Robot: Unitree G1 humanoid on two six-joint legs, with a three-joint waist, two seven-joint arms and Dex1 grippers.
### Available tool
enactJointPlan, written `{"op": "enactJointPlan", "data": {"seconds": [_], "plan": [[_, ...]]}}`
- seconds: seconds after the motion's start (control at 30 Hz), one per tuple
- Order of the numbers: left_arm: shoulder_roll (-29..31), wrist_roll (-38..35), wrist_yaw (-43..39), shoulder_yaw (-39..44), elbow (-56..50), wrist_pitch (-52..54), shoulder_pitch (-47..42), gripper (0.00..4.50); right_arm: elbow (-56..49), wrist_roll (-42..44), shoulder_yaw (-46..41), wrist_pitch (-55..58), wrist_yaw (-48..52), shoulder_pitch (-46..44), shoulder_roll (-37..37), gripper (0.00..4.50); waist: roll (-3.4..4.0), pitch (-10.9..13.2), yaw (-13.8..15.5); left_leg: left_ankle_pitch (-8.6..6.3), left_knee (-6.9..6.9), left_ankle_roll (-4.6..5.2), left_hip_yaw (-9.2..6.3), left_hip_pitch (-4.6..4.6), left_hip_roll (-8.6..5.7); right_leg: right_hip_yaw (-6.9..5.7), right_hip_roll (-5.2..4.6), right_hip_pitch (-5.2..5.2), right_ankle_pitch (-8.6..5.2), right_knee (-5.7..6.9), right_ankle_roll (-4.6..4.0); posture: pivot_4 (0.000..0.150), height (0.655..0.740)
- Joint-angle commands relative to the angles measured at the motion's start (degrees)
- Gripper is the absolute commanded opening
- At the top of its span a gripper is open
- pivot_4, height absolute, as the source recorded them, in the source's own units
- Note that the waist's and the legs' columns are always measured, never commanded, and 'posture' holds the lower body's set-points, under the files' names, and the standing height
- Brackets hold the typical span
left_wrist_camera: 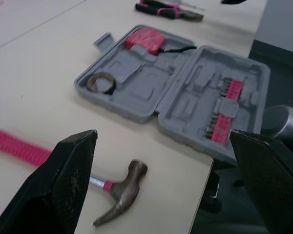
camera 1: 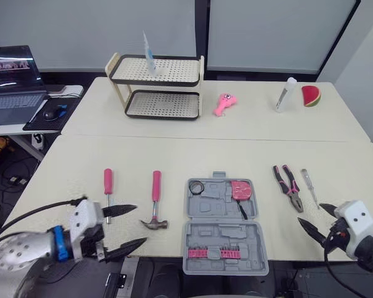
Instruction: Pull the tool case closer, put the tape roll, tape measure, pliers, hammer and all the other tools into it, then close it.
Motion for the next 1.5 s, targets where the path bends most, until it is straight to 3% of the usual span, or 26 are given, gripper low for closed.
{"op": "enactJointPlan", "data": {"seconds": [0.03,0.27,0.8,0.97,1.1,1.3,1.5], "plan": [[2.88,-4.17,-1.48,-4.24,-4.19,5.01,-7.76,4.5,0.59,-1.7,2.34,1.37,-3.68,-3.03,0.93,3.21,-0.01,0.01,-0.02,0.0,0.0,0.0,-0.01,0.01,0.02,0.0,0.04,0.0,0.0,0.0,0.0,0.15,0.729],[3.29,-6.49,-0.86,-10.29,-5.37,10.55,-18.31,4.5,5.01,-5.27,7.89,6.57,-10.74,-10.88,3.23,3.21,0.09,0.08,-0.28,0.0,-0.03,0.0,0.06,0.11,0.0,0.07,0.15,0.03,0.0,-0.02,0.0,0.15,0.729],[0.47,-5.97,1.96,-15.12,-5.75,12.82,-22.88,4.5,17.06,-6.45,9.77,9.09,-19.76,-21.34,9.26,3.21,0.1,0.09,-0.22,0.0,0.0,0.0,0.05,0.11,-0.01,0.07,0.14,0.03,0.0,0.0,0.0,0.15,0.729],[0.27,-5.66,2.66,-15.53,-5.48,13.24,-23.64,4.5,18.36,-5.77,9.01,9.0,-20.77,-22.4,10.84,2.3,0.09,0.09,-0.23,0.01,0.0,0.0,0.04,0.13,-0.01,0.06,0.14,0.04,0.0,0.02,0.01,0.15,0.729],[0.11,-5.57,3.21,-15.71,-5.28,13.66,-24.46,4.5,18.61,-5.54,8.97,9.04,-20.81,-22.58,10.88,1.84,0.09,0.09,-0.23,0.01,0.0,0.0,0.05,0.13,-0.01,0.07,0.14,0.04,0.0,0.01,0.01,0.15,0.729],[0.38,-5.28,3.88,-14.68,-4.5,13.74,-24.44,4.5,18.11,-5.3,9.07,7.79,-20.64,-22.39,10.78,1.32,0.1,0.09,-0.23,0.01,0.0,0.0,0.05,0.13,-0.01,0.07,0.14,0.04,0.0,0.01,0.01,0.15,0.729],[1.23,-4.73,3.62,-12.43,-3.24,12.78,-22.63,4.5,15.96,-4.37,8.2,7.45,-19.78,-22.37,9.59,1.28,0.12,0.11,-0.22,0.01,0.0,0.0,0.05,0.12,-0.01,0.07,0.14,0.03,0.0,0.01,0.01,0.15,0.729]]}}
